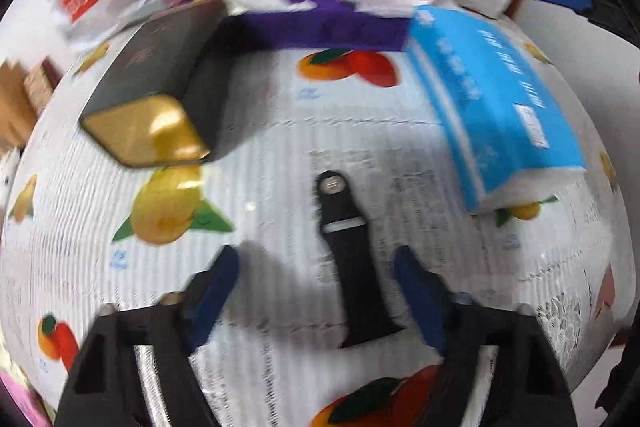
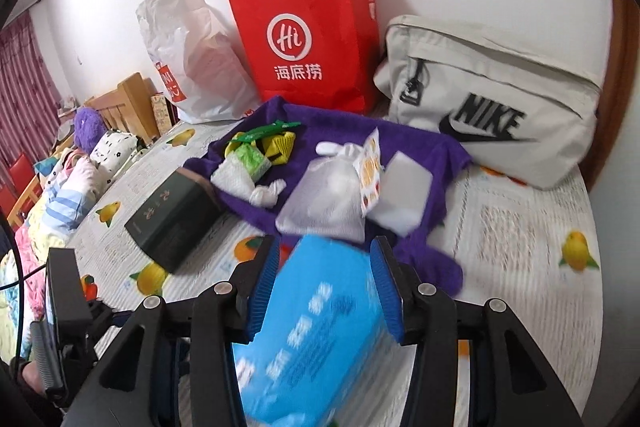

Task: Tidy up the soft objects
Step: 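Release the white packet onto the towel with the right gripper while the left gripper grasps the black strap, then carry the black strap over the purple towel with the left gripper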

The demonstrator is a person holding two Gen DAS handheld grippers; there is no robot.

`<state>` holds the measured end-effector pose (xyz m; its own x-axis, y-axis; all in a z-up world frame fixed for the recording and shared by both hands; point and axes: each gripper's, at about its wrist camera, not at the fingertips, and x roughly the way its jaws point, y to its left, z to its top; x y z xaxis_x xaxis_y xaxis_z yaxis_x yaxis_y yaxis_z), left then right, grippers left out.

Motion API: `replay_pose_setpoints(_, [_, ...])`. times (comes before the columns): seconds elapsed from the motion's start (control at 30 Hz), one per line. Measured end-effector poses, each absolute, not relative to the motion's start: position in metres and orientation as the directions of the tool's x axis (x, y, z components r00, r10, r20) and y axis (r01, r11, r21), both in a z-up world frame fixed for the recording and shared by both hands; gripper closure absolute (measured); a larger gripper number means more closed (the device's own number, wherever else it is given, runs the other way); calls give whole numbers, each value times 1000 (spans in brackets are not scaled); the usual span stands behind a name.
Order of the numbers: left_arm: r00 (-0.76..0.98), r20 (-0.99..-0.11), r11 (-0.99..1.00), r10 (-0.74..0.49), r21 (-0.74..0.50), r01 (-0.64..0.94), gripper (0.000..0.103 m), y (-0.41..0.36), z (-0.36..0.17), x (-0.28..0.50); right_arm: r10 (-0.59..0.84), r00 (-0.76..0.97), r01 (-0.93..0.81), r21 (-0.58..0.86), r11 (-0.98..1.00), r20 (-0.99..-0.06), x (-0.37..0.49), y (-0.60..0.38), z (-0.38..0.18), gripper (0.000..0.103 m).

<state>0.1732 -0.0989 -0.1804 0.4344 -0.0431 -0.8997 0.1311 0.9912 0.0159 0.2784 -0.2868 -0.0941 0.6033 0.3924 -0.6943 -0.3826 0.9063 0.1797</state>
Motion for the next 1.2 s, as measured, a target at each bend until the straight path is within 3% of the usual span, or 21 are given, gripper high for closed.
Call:
replay_pose_setpoints(0.03, [440, -896, 988, -61, 7, 152, 59, -103, -179, 172, 388, 606, -373, 183, 910, -694, 272, -289, -96, 56])
replay_pose_setpoints(0.07, [447, -892, 986, -66, 10, 167, 77, -105, -178, 173, 386, 606, -361, 192, 913, -695, 264, -292, -98, 56])
replay_pose_setpoints(0.1, [450, -891, 985, -64, 17, 174, 79, -107, -178, 173, 389, 603, -352, 204, 913, -697, 257, -295, -100, 56])
replay_pose_setpoints(0.27, [471, -878, 982, -81, 11, 188, 80, -105, -179, 171, 391, 574, -323, 240, 915, -719, 213, -302, -117, 56])
replay_pose_setpoints(0.37, [499, -864, 984, -63, 29, 173, 70, -100, -181, 167, 382, 573, -296, 251, 922, -726, 188, -305, -126, 56])
replay_pose_setpoints(0.43, [509, -857, 984, -77, 16, 175, 70, -104, -183, 168, 373, 578, -263, 267, 927, -726, 172, -307, -133, 56])
replay_pose_setpoints(0.53, [518, -850, 981, -93, 11, 195, 82, -100, -183, 167, 339, 619, -192, 282, 940, -709, 151, -312, -144, 56])
replay_pose_setpoints(0.8, [496, -850, 972, -177, -73, 221, 82, -79, -180, 161, 244, 627, -66, 262, 963, -740, 137, -317, -164, 56])
replay_pose_setpoints(1.2, [535, -810, 959, -241, -113, 261, 82, -58, -140, 155, 182, 643, -9, 230, 973, -744, 125, -313, -148, 56])
